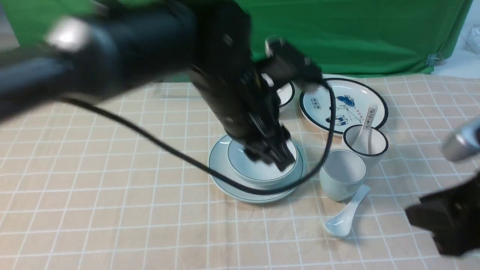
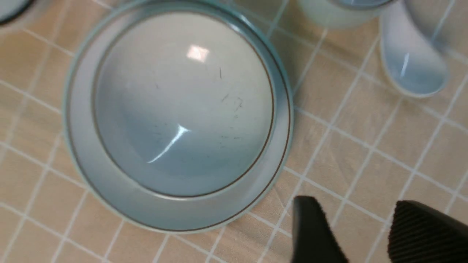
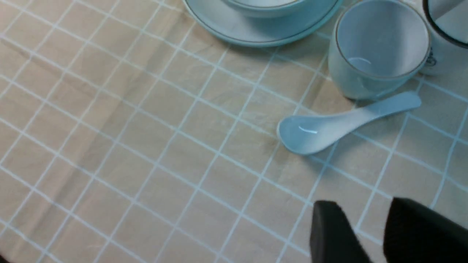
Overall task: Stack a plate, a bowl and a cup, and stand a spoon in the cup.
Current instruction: Use the right arm to grab a blue teacup, then use the right arm to put the blue teacup into the blue rice bowl in the middle, then use the right arm to grab a blue soup spoon, then use the right arm to put the blue soup spoon into the blue teacup in the middle
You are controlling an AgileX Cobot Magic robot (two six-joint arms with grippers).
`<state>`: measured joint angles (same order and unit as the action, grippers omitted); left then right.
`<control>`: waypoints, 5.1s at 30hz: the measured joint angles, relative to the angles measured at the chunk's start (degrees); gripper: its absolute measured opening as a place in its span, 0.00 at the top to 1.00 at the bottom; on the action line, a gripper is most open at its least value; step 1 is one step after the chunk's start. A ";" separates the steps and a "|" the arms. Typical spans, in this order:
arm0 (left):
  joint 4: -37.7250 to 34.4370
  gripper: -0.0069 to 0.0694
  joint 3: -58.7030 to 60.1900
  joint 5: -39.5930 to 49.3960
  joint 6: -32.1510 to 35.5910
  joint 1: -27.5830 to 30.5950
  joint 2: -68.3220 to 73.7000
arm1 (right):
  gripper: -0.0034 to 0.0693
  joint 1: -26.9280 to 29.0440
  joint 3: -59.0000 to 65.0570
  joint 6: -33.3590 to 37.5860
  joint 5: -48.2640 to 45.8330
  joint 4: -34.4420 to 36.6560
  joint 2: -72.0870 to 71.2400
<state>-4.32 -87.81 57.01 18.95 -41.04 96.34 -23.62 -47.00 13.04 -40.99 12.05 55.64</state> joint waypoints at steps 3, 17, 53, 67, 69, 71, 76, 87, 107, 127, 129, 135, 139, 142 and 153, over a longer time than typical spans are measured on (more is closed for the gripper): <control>-0.42 0.86 7.84 -4.53 -2.14 0.00 -14.54 | 0.59 0.00 -7.34 1.36 -0.07 -0.06 12.24; -1.69 0.91 48.09 -29.95 -7.00 0.00 -58.47 | 0.38 0.00 -24.27 1.60 -1.30 -1.40 42.96; -2.28 0.91 53.27 -29.68 -9.60 0.00 -68.08 | 0.65 -10.93 -52.27 -1.97 -6.81 -1.69 63.75; -2.28 0.91 53.27 -29.56 -9.73 0.00 -68.08 | 0.42 -10.93 -68.22 -6.57 -25.63 -1.75 62.56; -2.28 0.91 53.27 -29.56 -9.73 0.00 -68.08 | 0.54 -10.93 -67.78 -7.01 -25.69 -1.75 59.98; -2.28 0.91 53.27 -29.56 -9.73 0.00 -68.08 | 0.67 -10.93 -64.57 -7.43 -25.69 -2.19 56.19; -2.28 0.91 53.27 -29.65 -9.77 0.00 -68.08 | 0.76 -10.38 -46.02 -16.65 -25.69 -12.96 41.72; -2.09 0.91 53.27 -30.46 -9.77 0.00 -68.08 | 0.42 -1.16 -11.28 -43.31 -1.16 -17.60 34.63; -2.09 0.91 53.27 -30.51 -9.77 0.00 -68.08 | 0.43 5.78 -10.42 -41.20 18.79 -12.05 48.19; -1.68 0.91 53.27 -30.51 -8.73 0.00 -68.08 | 0.72 -6.26 -9.87 -24.14 36.33 -11.52 28.55; -1.68 0.91 53.27 -30.51 -8.73 0.00 -68.08 | 0.72 -8.09 -9.87 -24.14 46.73 -11.52 29.93; -1.68 0.91 53.28 -30.51 -8.69 0.00 -68.08 | 0.72 -10.38 -9.87 -24.10 76.77 -11.52 40.28; -1.68 0.91 53.28 -29.97 -8.54 0.00 -68.08 | 0.72 -10.32 -9.87 -24.16 89.55 -11.52 47.61; -1.68 0.91 53.28 -29.72 -8.54 0.00 -68.08 | 0.72 -10.32 -9.86 -24.16 92.43 -11.58 50.39; -1.68 0.91 53.28 -29.68 -8.54 0.00 -68.08 | 0.68 -10.32 -9.86 -23.78 95.92 -11.53 56.14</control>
<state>-6.00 -34.53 27.33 10.41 -41.04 28.27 -33.94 -56.86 -10.73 54.93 0.52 111.78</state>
